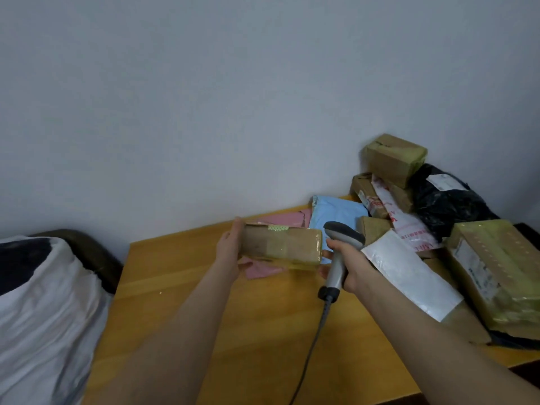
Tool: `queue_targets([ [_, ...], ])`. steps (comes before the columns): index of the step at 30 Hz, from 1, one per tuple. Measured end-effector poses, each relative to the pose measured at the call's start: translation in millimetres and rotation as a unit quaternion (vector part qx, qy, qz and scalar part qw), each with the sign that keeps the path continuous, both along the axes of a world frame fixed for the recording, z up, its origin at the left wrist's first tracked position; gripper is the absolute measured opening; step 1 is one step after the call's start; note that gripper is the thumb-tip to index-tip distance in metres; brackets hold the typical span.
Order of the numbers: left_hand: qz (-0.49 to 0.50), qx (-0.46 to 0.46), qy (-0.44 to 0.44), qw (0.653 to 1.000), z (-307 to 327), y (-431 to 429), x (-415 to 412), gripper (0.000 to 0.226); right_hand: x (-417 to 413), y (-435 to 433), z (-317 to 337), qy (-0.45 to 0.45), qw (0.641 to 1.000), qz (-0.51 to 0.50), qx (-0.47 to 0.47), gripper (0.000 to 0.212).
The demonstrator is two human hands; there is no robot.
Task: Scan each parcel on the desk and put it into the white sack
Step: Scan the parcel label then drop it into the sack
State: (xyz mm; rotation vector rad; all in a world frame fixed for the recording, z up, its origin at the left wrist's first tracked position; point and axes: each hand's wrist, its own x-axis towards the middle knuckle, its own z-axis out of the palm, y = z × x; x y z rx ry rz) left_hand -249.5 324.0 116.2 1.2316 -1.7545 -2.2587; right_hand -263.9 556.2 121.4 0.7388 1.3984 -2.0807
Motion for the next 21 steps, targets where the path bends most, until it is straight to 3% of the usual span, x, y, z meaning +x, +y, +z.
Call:
queue_targets([
  [8, -0.028, -0.017, 0.018, 0.999, 11, -3, 37, 0.014, 32, -4, 2, 0.019, 0.999, -0.017, 0.026, 0.036],
  [12, -0.068, -0.02, 0.032, 0.997, 19, 4, 57, 0.023, 45, 1, 8, 0.056, 0.998, -0.005, 0.034, 0.023],
  [15, -0.088, 0.011, 0.004, 0.996, 24, 4, 73, 0.027, 54, 3, 11, 0.097, 0.994, -0.001, 0.046, 0.027],
  [21, -0.123, -0.013, -0.072, 0.99, 32, -17, 103, 0.037, 69, -3, 13, 0.152, 0.986, 0.034, 0.056, 0.022],
])
